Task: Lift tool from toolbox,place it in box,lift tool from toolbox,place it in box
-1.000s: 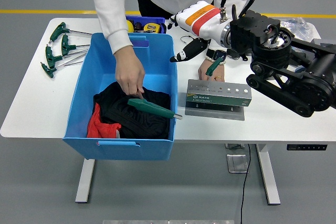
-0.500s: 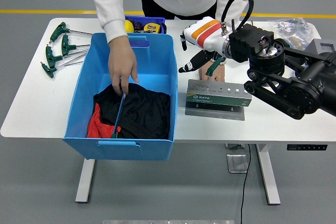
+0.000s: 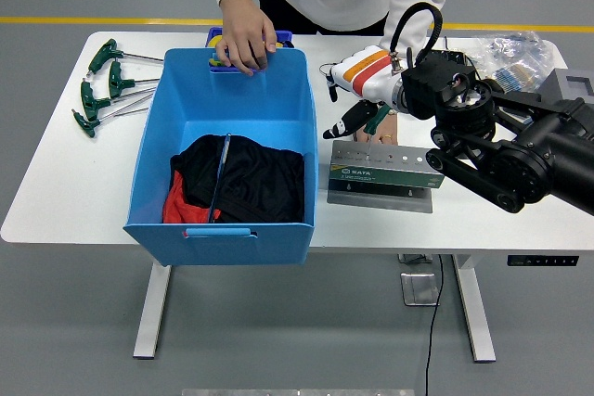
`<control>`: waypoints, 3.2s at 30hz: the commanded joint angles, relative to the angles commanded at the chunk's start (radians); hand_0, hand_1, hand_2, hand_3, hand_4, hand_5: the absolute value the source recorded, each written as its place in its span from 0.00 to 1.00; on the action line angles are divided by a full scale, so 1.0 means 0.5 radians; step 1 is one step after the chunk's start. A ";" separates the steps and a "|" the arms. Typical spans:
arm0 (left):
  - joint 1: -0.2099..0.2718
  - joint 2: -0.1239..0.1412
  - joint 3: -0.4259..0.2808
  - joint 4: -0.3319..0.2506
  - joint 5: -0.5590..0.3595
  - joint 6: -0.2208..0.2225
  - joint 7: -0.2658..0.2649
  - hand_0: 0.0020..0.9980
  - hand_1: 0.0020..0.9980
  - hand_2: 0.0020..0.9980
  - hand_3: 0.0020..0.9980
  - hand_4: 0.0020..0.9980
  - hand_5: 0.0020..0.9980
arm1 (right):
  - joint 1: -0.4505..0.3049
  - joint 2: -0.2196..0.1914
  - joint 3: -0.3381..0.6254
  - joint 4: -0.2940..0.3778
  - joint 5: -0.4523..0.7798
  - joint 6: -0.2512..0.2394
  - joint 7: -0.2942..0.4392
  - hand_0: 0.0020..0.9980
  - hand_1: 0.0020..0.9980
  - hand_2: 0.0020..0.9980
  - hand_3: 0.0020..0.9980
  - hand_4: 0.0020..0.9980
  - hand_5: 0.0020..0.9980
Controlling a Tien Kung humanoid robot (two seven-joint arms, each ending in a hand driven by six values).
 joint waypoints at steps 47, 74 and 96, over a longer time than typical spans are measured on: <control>0.000 -0.010 0.033 0.000 -0.066 -0.003 -0.020 0.48 0.47 0.49 0.68 0.72 0.66 | -0.076 0.004 -0.264 -0.166 -0.100 0.041 0.015 0.57 0.49 0.53 0.39 1.00 0.73; -0.002 -0.012 0.041 0.000 -0.073 -0.003 -0.025 0.48 0.47 0.49 0.68 0.72 0.66 | -0.070 0.012 -0.266 -0.181 -0.175 0.060 -0.001 0.19 0.17 0.23 0.24 0.99 0.74; 0.021 -0.008 -0.019 0.000 0.007 -0.003 0.004 0.48 0.47 0.49 0.68 0.72 0.66 | -0.042 -0.042 -0.151 -0.125 -0.208 -0.065 0.041 0.05 0.03 0.11 0.10 0.97 0.74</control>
